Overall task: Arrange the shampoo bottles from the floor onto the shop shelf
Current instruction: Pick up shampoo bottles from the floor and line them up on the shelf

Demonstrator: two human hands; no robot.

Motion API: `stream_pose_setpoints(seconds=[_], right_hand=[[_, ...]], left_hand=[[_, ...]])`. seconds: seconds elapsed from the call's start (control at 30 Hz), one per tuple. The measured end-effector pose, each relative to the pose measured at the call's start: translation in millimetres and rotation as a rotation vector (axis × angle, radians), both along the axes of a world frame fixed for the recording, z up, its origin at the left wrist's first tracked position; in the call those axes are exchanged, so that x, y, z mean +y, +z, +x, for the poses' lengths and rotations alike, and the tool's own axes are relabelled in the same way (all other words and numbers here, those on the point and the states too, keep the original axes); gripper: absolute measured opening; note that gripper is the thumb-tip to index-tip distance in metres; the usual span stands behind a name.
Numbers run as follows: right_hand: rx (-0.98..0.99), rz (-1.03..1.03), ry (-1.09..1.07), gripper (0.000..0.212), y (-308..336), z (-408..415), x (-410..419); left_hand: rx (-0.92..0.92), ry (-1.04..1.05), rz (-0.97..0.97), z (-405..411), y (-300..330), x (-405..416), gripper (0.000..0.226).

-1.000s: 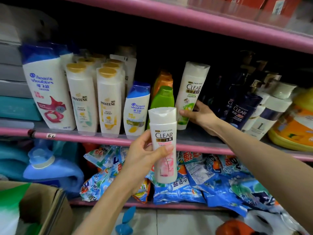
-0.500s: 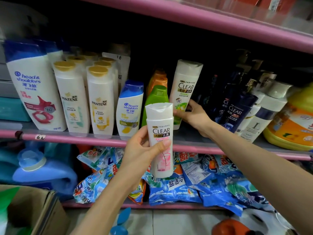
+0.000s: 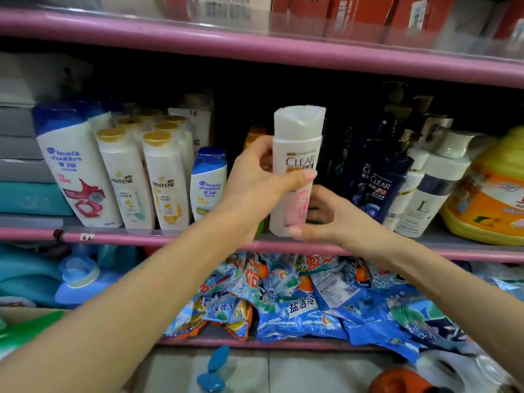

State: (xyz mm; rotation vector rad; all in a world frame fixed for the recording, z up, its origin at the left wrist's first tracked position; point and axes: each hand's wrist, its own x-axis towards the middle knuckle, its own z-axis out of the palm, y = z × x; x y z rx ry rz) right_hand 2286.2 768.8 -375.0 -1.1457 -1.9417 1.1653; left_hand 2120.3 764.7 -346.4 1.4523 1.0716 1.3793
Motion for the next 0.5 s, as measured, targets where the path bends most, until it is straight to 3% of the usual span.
stream_pose_setpoints(seconds=[0.1,0.3,0.5], right_hand=[[0.012,0.238,-0.172,0.049,0.7,-5.1,17.1],[-0.073,0.257,-0.241,0.045,-29.4,-3.5,48.1],[-0.059,0.177,-0.243,0.047,-55.5,-8.8,54.0]], left_hand=[[0.201,0.001,0.090,4.6,21.9,10.6,0.046],[0.762,0.147,0.391,0.7,46.8,30.8,0.061],[1.055,0.145,0.289,-1.5,37.2,46.3,0.043]])
